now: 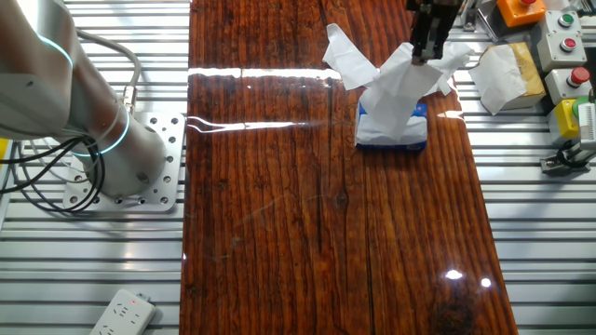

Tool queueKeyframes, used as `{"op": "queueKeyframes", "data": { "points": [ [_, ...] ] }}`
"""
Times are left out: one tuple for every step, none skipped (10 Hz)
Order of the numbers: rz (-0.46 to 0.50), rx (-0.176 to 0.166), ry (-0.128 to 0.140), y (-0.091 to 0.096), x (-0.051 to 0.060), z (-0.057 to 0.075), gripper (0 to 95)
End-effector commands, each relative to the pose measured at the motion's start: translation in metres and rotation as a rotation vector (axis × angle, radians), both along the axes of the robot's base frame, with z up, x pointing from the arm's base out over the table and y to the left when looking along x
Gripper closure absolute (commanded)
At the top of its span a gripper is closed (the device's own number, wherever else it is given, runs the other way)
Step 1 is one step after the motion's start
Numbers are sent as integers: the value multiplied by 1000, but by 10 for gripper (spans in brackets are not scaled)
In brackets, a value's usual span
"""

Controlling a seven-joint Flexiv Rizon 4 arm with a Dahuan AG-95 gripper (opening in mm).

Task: Pull out a napkin

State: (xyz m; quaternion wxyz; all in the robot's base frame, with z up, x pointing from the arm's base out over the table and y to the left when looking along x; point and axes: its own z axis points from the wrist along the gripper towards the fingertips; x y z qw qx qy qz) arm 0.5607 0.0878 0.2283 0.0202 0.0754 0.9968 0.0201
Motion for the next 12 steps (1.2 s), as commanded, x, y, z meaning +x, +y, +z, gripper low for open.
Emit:
{"op": "queueKeyframes", "data": {
  "points": [
    [45,14,-2,0,0,0,950],
    [56,13,-2,0,0,0,950],
    [61,11,-3,0,0,0,950],
    [69,11,-9,0,0,0,950],
    [75,9,-10,0,0,0,950],
    [83,5,-8,0,0,0,950],
    [94,3,-6,0,0,0,950],
    [112,4,-7,0,0,0,950],
    [134,3,-7,0,0,0,950],
    [155,1,-3,0,0,0,950],
    [161,-1,-5,0,0,0,950],
    [165,-1,-10,0,0,0,950]
  ]
}}
